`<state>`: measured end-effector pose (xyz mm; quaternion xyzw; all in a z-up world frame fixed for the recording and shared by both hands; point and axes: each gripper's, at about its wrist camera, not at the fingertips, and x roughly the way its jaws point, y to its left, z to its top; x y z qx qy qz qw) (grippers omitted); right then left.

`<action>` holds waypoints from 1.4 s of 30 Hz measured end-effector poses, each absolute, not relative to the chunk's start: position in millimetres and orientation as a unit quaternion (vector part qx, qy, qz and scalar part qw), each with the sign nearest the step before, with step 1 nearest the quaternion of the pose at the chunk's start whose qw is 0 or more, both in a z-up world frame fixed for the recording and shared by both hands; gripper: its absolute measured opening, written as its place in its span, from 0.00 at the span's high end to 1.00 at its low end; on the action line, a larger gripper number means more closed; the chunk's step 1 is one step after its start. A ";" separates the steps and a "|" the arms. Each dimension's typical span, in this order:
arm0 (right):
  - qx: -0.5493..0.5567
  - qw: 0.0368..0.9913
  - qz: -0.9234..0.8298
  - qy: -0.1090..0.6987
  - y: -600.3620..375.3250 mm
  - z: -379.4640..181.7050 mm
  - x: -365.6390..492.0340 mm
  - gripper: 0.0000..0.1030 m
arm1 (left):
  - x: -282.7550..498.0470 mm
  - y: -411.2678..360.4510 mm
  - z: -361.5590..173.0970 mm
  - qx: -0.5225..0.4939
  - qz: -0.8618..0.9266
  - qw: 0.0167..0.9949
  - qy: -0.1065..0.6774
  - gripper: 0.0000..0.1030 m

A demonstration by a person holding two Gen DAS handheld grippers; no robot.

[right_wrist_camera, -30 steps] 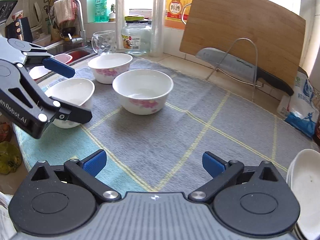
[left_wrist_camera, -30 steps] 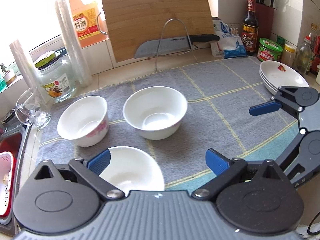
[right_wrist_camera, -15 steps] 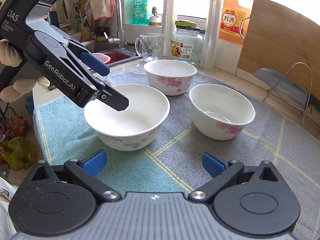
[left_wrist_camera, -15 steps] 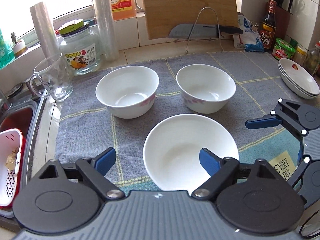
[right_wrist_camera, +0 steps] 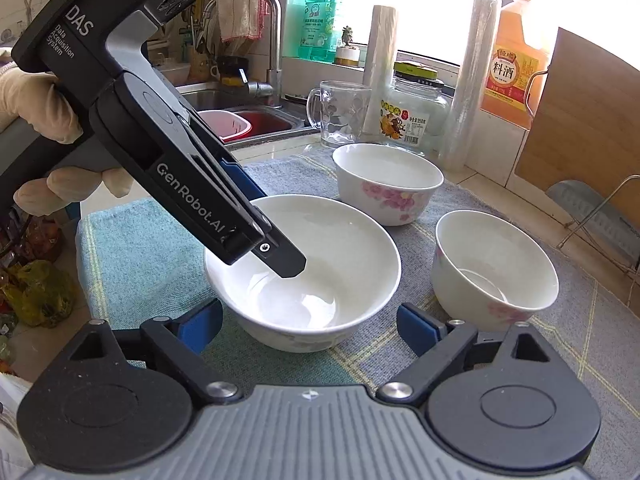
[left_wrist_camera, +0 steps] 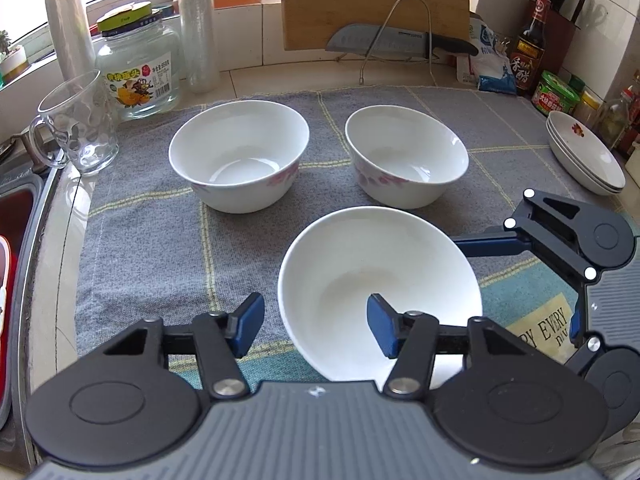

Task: Organize plates and bowls
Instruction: 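Grasp the rim of a plain white bowl with the left tool, then carry the held white bowl with the left tool toward the other bowls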

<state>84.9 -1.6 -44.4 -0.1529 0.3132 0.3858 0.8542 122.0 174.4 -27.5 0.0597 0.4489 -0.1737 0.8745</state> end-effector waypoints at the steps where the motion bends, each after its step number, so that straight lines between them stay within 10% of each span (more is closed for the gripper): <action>1: -0.152 0.853 0.389 0.315 -1.6 -44.7 84.6 0.13 | 122.4 173.3 -27.6 0.062 -0.177 0.874 0.448 0.47; 42: -0.124 0.886 0.273 0.354 -83.0 -28.1 57.8 0.17 | 128.9 76.7 -21.8 0.124 -0.323 0.835 0.428 0.53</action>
